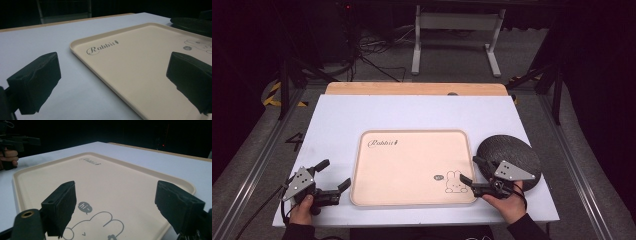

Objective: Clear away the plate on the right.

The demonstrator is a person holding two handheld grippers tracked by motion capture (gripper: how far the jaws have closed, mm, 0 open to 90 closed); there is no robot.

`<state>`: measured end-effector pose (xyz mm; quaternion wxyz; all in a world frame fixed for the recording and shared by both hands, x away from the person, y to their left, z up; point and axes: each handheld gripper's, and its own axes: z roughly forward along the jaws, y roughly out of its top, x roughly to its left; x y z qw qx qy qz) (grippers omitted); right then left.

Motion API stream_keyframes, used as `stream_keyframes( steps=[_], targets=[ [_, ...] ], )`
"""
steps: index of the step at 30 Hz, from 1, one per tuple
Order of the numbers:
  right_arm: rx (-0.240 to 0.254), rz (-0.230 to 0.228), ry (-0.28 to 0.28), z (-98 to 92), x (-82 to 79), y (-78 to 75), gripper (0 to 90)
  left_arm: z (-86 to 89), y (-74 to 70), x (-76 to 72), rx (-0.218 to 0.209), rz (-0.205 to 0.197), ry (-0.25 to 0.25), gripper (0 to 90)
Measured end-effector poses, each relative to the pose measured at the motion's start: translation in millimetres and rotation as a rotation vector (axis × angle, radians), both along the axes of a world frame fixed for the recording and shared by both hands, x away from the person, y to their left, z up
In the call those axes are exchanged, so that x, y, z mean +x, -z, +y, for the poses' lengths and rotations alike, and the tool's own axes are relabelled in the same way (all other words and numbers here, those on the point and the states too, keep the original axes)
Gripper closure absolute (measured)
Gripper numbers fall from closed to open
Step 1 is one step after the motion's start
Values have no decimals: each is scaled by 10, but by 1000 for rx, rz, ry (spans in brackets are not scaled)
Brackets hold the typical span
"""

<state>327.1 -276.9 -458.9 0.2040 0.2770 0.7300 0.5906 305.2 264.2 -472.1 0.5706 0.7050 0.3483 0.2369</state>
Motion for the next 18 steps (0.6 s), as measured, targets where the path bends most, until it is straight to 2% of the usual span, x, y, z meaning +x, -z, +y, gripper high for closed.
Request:
stream_keyframes(
  steps=[8,14,16,18],
  targets=[
    [2,-7,4,-1,-7,-1,171,14,-1,-6,-8,-5,-2,1],
    [22,13,9,-7,4,-8,200,23,-11,-18,-14,-1,2,1],
    [22,10,9,-4,4,-17,200,28,-18,-25,-12,-2,-6,1],
    [5,-20,13,6,-14,-70,196,51,-58,-50,-25,-9,-15,1]
  ],
)
